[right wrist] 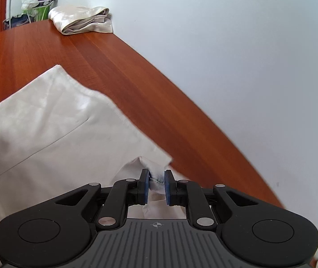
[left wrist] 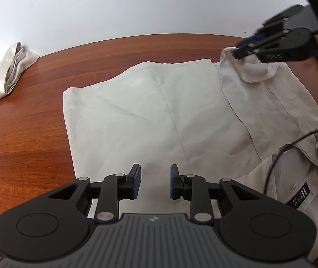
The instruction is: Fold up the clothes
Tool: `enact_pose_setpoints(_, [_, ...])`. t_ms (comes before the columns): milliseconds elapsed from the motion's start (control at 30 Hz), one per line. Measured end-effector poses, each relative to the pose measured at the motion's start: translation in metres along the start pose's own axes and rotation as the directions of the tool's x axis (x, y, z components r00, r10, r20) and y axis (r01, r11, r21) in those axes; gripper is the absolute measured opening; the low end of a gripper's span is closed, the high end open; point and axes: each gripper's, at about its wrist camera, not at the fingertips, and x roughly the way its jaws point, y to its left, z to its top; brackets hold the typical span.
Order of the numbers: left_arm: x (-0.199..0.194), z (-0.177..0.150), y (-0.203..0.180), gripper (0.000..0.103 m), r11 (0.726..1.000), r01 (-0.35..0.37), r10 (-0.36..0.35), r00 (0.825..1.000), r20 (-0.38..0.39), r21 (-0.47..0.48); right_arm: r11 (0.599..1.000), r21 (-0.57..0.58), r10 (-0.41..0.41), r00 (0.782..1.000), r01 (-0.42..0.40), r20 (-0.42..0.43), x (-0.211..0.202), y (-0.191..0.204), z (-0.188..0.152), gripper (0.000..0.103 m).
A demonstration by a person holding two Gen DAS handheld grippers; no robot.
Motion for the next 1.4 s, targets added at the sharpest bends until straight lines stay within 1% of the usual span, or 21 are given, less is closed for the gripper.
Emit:
enact_pose_setpoints(33, [0.000, 0.000, 0.000, 0.031, 1.000, -0.001, 0.001, 1.000, -0.001, -0.002, 1.000, -0.021, -0.004, 1.000, 0.004, 0.005, 0.006, 0.001, 0.004, 0.018])
enact_pose_setpoints(133, [0.001, 0.001, 0.002, 0.031, 1.000, -0.003, 0.003, 1.000, -0.006, -0.004, 0.996, -0.094, -0.008, 1.000, 0.008, 0.007, 0.023, 0.008, 0.010, 0.023])
enact_pose_setpoints(200, [0.002, 0.001, 0.002, 0.031, 1.000, -0.006, 0.006, 1.000, -0.008, -0.008, 0.993, -0.118, -0.014, 1.000, 0.016, 0.012, 0.029, 0.012, 0.010, 0.025])
enact_pose_setpoints(333, [0.004, 0.002, 0.005, 0.031, 1.000, -0.014, 0.014, 1.000, -0.014, -0.014, 0.993, -0.118, -0.024, 1.000, 0.025, 0.016, 0.031, 0.013, 0.009, 0.029])
enact_pose_setpoints(467, [0.008, 0.005, 0.009, 0.031, 0.999, -0.032, 0.031, 0.999, -0.018, -0.010, 0.999, -0.034, -0.016, 1.000, 0.016, 0.011, 0.019, 0.001, 0.004, 0.029])
enact_pose_setpoints(567, [0.012, 0.009, 0.014, 0.031, 0.999, -0.046, 0.046, 0.999, -0.015, -0.016, 0.998, 0.068, -0.015, 1.000, 0.015, -0.002, 0.009, -0.015, -0.002, 0.029])
enact_pose_setpoints(733, [0.019, 0.019, 0.020, 0.031, 0.998, -0.064, 0.064, 0.998, -0.002, -0.021, 0.976, 0.208, -0.050, 0.998, 0.059, -0.047, -0.009, -0.045, -0.024, 0.029])
enact_pose_setpoints(967, [0.029, 0.040, 0.020, 0.031, 0.998, -0.058, 0.058, 0.998, 0.025, -0.012, 0.931, 0.340, -0.091, 0.987, 0.132, -0.134, -0.018, -0.084, -0.061, 0.029])
enact_pose_setpoints(1067, [0.031, 0.049, 0.015, 0.031, 0.999, -0.048, 0.048, 0.998, 0.042, -0.005, 0.892, 0.420, -0.100, 0.980, 0.165, -0.172, -0.019, -0.104, -0.080, 0.029])
enact_pose_setpoints(1233, [0.038, 0.065, 0.000, 0.031, 1.000, -0.012, 0.012, 0.998, 0.059, 0.014, 0.814, 0.538, -0.118, 0.969, 0.220, -0.217, -0.018, -0.136, -0.107, 0.029])
enact_pose_setpoints(1400, [0.046, 0.084, -0.023, 0.031, 0.997, 0.024, -0.030, 0.996, 0.088, 0.068, 0.767, 0.593, -0.122, 0.963, 0.245, -0.240, -0.015, -0.155, -0.122, 0.029])
